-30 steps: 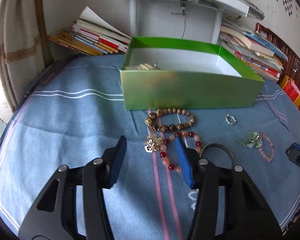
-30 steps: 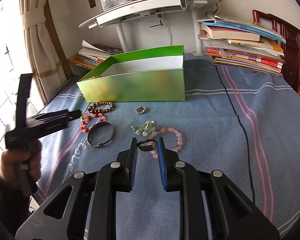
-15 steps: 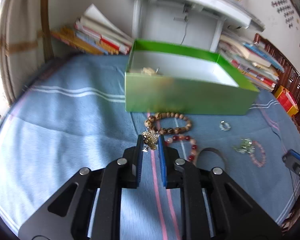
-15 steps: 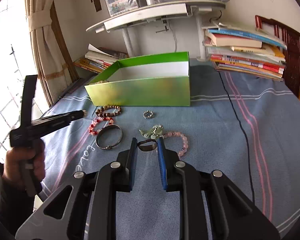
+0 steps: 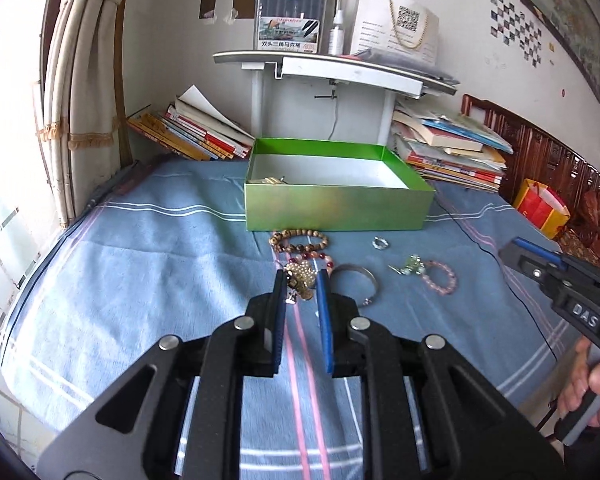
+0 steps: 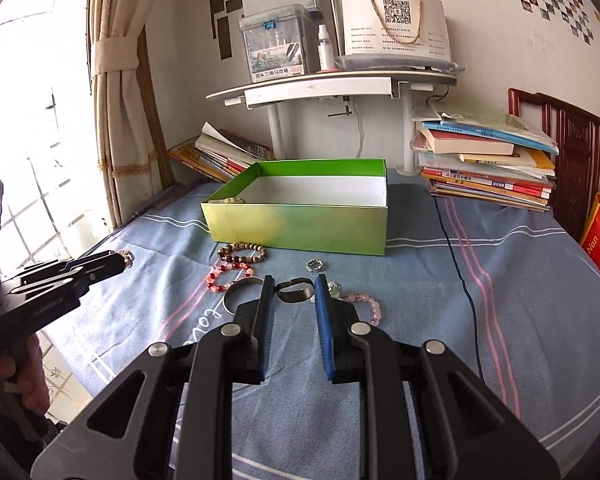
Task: Organize jewelry
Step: 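Lift the gold charm with the left tool while the right tool lifts the dark ring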
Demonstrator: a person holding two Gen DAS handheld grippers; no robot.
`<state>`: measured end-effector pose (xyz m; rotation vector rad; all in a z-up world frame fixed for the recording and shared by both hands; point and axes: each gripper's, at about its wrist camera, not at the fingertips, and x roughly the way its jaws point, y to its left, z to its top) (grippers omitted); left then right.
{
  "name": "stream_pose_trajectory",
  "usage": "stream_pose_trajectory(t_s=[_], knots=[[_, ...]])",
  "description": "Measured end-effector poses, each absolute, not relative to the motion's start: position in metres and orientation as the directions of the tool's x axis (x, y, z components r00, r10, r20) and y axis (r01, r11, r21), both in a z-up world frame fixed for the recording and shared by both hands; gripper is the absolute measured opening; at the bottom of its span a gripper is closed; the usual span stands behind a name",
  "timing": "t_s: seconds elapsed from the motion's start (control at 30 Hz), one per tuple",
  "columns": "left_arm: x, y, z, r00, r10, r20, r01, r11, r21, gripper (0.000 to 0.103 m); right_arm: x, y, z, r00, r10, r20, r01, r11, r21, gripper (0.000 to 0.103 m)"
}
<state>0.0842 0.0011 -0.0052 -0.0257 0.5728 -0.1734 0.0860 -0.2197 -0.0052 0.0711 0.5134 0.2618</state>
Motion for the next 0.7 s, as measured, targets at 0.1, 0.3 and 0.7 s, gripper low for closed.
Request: stream_pose_trajectory(t_s=[0.1,0.3,0.7], knots=[[0.076,-0.001,-0.003,0.826,-0.18,-0.534,0.17,0.983,-0.067,0.015,0.085,-0.219,-0.005,0.839,0.26,-0.477,-0.226,0.965,0.129,0.02],[0.07,-0.003,-0.002,0.823,-0.193,-0.534,0.186,0.98,-0.066,0.015,0.079,-0.22,-0.003,0.845,0.251,-0.471,-0.216,0.968,0.129,0.02],[0.069,-0.004,-0.002,0.816,-0.199,-0.542,0.195,0.979,-0.065,0.015,0.073,-0.219,-0.001,0.847,0.247,-0.47,-0.213,0.969,0.125,0.02]])
